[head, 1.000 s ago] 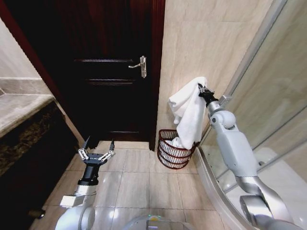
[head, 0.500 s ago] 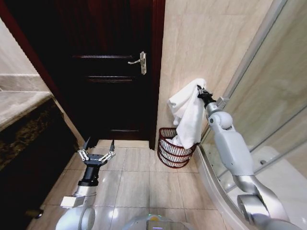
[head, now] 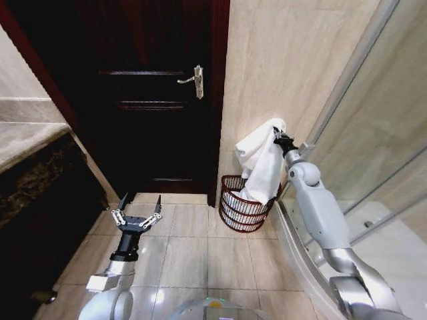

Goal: Discard the used towel into the hamper.

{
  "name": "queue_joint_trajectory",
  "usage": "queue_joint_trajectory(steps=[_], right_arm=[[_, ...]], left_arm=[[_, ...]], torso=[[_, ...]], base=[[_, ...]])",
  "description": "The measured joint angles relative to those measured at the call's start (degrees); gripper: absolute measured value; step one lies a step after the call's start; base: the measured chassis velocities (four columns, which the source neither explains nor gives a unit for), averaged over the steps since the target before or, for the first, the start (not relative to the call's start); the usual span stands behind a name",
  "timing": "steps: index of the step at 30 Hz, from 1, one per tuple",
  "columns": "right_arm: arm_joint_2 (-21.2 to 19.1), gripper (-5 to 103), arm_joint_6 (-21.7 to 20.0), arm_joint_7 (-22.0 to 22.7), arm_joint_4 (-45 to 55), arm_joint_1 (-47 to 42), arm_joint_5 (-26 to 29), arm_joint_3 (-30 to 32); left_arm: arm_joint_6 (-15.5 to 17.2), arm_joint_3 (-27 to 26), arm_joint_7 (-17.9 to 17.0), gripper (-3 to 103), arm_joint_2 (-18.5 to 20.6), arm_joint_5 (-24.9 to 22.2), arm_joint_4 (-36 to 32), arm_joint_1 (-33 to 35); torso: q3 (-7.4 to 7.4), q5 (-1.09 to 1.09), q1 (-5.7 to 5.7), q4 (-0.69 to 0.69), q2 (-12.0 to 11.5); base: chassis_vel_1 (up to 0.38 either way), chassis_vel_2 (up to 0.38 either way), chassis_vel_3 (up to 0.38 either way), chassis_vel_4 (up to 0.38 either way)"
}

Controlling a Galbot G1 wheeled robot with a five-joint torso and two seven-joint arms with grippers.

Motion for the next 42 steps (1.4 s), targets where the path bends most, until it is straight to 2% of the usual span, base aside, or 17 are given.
queue_joint_trajectory(steps=[18,37,42], right_arm=[[2.4,4,1.2,-0.2,-2.9,-2.5,-1.7,-1.0],[3.4,4,1.5,0.4,-2.3,-5.3,-3.0,0.7],[2.3,4,0.1,1.6,0.5,-6.6,-2.0,-0.5]], left_arm=[[-1.5,-0.4,1.0,100,0.0,-0.1,0.2,0.9],[-2.9,-0.7,1.2,100,0.0,-1.4,1.7,1.4],[-2.7,-0.7,1.2,100,0.0,-1.9,2.3,1.1]], torso=[[-2.62,0.00,-1.58,0.02,-4.2],[-5.44,0.00,-2.94,0.01,-8.4],[-6.30,0.00,-3.31,0.01,-9.6]], base=[[0.000,0.000,0.000,0.000],[0.000,0.000,0.000,0.000],[0.000,0.000,0.000,0.000]])
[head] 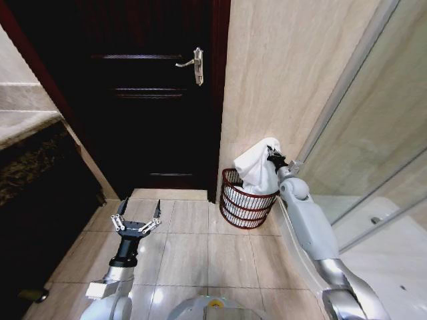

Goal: Discard the used towel into the hamper.

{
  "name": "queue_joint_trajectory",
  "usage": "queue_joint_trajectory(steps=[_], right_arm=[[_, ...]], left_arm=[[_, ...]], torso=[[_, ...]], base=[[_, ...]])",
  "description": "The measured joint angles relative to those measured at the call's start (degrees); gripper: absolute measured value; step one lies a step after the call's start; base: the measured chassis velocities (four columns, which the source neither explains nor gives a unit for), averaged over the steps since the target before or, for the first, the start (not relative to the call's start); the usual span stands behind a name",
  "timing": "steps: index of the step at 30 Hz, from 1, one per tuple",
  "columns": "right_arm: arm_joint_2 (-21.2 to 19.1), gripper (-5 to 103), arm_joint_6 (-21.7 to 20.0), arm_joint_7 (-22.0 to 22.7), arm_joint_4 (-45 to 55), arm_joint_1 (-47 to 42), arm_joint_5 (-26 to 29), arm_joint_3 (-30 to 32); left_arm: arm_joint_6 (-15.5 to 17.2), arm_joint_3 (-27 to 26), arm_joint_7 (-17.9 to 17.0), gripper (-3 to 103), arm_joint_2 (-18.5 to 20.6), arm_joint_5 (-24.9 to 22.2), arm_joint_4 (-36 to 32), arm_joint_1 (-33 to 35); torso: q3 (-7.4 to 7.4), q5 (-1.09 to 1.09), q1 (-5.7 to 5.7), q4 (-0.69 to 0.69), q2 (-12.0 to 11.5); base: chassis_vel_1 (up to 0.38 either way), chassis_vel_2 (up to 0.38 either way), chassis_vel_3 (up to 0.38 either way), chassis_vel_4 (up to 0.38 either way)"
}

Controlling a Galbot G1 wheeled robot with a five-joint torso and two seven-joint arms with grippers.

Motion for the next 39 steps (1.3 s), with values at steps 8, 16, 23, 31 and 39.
queue_joint_trajectory(steps=[8,16,23,31,39], right_arm=[[-0.8,4,-0.8,1.3,3.7,-2.9,0.3,-0.3],[-1.1,4,-2.1,1.7,4.2,-4.0,1.6,-0.2],[-0.9,4,-5.6,3.4,7.2,-5.0,3.7,-1.0],[-2.1,4,-12.3,3.5,9.3,-5.5,4.6,0.0],[-2.7,4,-18.1,3.2,9.9,-6.0,6.1,1.5]], left_arm=[[0.0,0.1,-0.9,100,0.0,1.9,2.8,-1.8],[-0.5,0.3,-1.8,100,0.0,1.6,3.7,-1.3],[-1.7,-1.0,-2.0,100,0.0,0.7,5.0,-1.5],[-2.5,-1.1,-1.8,100,0.0,0.6,5.8,-1.8],[-1.5,-1.4,-1.0,100,0.0,0.1,6.8,-2.3]], torso=[[-1.22,-0.01,-0.59,0.00,-1.8],[-2.49,0.01,-1.07,0.00,-3.6],[-3.58,0.00,-1.32,0.00,-5.0],[-5.27,0.01,-1.34,-0.02,-6.8],[-5.53,0.00,-1.35,0.00,-7.0]], base=[[0.000,0.000,0.000,0.000],[0.000,0.000,0.000,0.000],[0.000,0.000,0.000,0.000],[0.000,0.000,0.000,0.000],[0.000,0.000,0.000,0.000]])
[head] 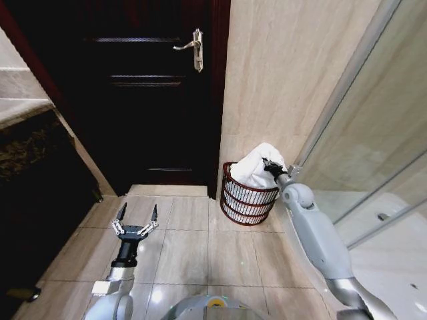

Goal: Discard the used towel into the hamper.

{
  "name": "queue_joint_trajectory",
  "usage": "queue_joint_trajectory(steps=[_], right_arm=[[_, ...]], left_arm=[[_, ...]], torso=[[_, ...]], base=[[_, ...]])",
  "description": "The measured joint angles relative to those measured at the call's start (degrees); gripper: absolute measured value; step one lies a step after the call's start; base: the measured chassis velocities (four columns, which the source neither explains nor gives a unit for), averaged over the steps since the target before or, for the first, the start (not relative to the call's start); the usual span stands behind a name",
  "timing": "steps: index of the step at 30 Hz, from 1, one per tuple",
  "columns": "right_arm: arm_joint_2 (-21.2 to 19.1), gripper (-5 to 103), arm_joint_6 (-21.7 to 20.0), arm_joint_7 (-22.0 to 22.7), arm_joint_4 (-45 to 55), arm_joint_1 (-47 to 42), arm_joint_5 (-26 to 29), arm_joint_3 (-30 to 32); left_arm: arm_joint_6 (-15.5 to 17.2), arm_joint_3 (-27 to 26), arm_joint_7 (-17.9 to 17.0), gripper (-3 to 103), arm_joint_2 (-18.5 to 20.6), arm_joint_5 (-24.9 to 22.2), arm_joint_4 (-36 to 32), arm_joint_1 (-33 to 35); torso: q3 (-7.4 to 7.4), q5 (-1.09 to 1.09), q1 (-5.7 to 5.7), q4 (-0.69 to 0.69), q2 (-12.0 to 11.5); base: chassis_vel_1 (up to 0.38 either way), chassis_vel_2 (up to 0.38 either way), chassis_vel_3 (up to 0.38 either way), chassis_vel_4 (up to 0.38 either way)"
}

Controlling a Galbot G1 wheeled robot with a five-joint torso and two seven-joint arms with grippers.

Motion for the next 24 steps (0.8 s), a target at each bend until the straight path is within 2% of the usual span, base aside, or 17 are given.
queue_joint_trajectory(steps=[11,13,14,15,19,20,23,24], right_arm=[[-0.4,4,-0.8,-1.5,0.6,-2.6,-1.5,2.1],[-0.6,3,-2.4,-2.4,1.9,-3.3,-1.5,2.7],[-0.8,8,-3.1,-3.0,2.3,-3.5,-1.5,2.9],[-0.8,8,-3.1,-3.0,2.3,-3.5,-1.5,2.9],[-1.2,30,-4.2,-4.2,4.1,-3.3,-1.3,3.9],[-1.2,30,-4.2,-4.2,4.1,-3.3,-1.3,3.9],[-1.2,46,-2.5,-5.0,4.5,-3.2,-4.7,4.0],[-1.2,46,-2.5,-5.0,4.5,-3.2,-4.7,4.0]], left_arm=[[0.2,0.5,1.0,100,0.0,-1.3,2.3,-1.6],[0.3,0.9,1.0,100,0.0,-1.3,2.2,-1.7],[0.5,1.1,1.0,100,0.0,-1.3,2.2,-1.8],[0.5,1.1,1.0,100,0.0,-1.3,2.2,-1.8],[0.8,1.2,1.0,100,0.0,-1.3,2.2,-2.5],[0.8,1.2,1.0,100,0.0,-1.3,2.2,-2.5],[1.5,1.2,0.9,100,0.5,-1.4,2.2,-3.2],[1.5,1.2,0.9,100,0.5,-1.4,2.2,-3.2]], torso=[[0.16,0.00,-0.01,-0.01,0.2],[0.21,0.01,-0.01,-0.01,0.3],[0.23,0.00,-0.01,-0.02,0.3],[0.23,0.00,-0.01,-0.02,0.3],[0.29,0.00,-0.01,-0.01,0.4],[0.29,0.00,-0.01,-0.01,0.4],[0.33,-0.01,-0.01,-0.01,0.5],[0.33,-0.01,-0.01,-0.01,0.5]], base=[[0.000,0.000,0.000,0.000],[0.000,0.000,0.000,0.000],[0.000,0.000,0.000,0.000],[0.000,0.000,0.000,0.000],[0.000,0.000,0.000,0.000],[0.000,0.000,0.000,0.000],[0.000,0.000,0.000,0.000],[0.000,0.000,0.000,0.000]])
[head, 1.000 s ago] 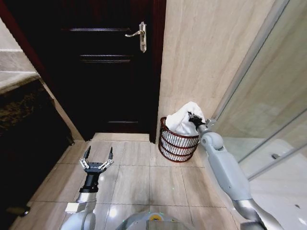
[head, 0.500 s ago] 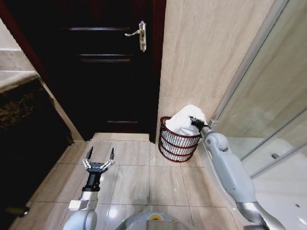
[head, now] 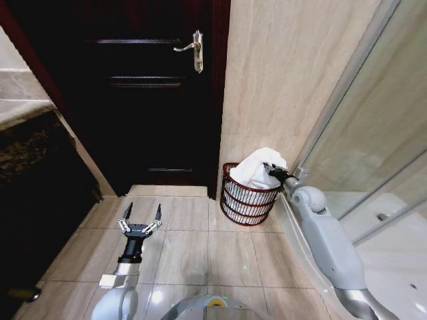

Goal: Discard the used towel into the hamper.

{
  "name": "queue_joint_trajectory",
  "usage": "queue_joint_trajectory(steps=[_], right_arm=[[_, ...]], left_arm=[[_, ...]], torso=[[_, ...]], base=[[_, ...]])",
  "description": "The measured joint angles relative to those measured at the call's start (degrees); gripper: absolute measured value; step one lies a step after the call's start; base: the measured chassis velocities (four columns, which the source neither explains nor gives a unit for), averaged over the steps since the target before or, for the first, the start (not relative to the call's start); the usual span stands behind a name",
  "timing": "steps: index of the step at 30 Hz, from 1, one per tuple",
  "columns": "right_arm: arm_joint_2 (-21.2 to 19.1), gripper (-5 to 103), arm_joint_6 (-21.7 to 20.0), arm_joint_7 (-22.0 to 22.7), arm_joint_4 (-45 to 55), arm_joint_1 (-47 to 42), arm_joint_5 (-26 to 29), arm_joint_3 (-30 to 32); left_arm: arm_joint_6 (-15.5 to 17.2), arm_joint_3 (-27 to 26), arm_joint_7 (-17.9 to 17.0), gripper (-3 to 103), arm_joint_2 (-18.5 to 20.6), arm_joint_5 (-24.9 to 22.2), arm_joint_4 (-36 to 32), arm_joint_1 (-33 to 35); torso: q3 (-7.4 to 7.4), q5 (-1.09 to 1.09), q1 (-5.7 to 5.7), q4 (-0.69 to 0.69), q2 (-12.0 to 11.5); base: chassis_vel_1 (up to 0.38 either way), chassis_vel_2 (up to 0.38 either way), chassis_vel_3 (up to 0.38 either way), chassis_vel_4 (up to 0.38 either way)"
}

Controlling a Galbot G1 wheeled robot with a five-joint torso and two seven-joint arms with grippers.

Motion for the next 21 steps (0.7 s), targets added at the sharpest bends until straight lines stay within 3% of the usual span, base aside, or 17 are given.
queue_joint_trajectory(steps=[2,3,4,5,10,11,13,15,21], right_arm=[[1.3,51,6.1,0.1,-0.1,-0.9,-5.2,0.0],[1.3,51,6.1,0.1,-0.1,-0.9,-5.2,0.0],[2.8,62,8.7,1.8,0.9,-2.5,-7.8,0.5],[3.4,62,9.0,2.6,1.6,-3.2,-8.3,0.8],[7.1,84,8.2,3.6,6.9,-9.3,-9.9,4.7],[7.1,89,8.3,3.2,7.9,-10.8,-10.5,5.4],[7.0,89,8.5,2.9,8.3,-11.6,-10.7,5.6],[6.8,98,8.7,2.8,8.7,-12.5,-10.8,6.0],[4.9,100,10.1,2.2,11.2,-14.8,-9.9,6.6]], left_arm=[[0.6,0.0,-0.1,100,0.5,-0.1,0.1,-0.6],[0.6,0.0,-0.1,100,0.5,-0.1,0.1,-0.6],[0.8,0.1,-0.1,100,0.6,-0.1,0.4,-0.9],[0.8,0.2,-0.1,100,0.6,-0.1,0.6,-0.9],[0.2,1.1,0.8,100,0.2,0.9,2.4,-1.4],[0.0,1.4,1.0,100,-0.2,1.1,2.9,-1.7],[-0.1,1.5,1.2,100,-0.3,1.3,3.1,-1.9],[-0.2,1.7,1.4,100,-0.4,1.5,3.4,-2.0],[-1.2,2.5,2.3,100,-0.5,2.5,3.9,-1.7]], torso=[[0.02,-0.01,0.00,0.01,0.0],[0.02,-0.01,0.00,0.01,0.0],[0.05,0.03,0.00,0.01,0.0],[0.05,0.04,0.00,0.02,0.0],[0.07,0.02,0.00,-0.01,0.1],[0.08,-0.01,-0.01,-0.01,0.1],[0.08,-0.01,-0.01,0.00,0.1],[0.09,0.02,0.00,-0.01,0.1],[0.11,0.00,-0.01,0.01,0.1]], base=[[0.000,0.000,0.000,0.000],[0.000,0.000,0.000,0.000],[0.000,0.000,0.000,0.000],[0.000,0.000,0.000,0.000],[0.000,0.000,0.000,0.000],[0.000,0.000,0.000,0.000],[0.000,0.000,0.000,0.000],[0.000,0.000,0.000,0.000],[0.000,0.000,0.000,0.000]])
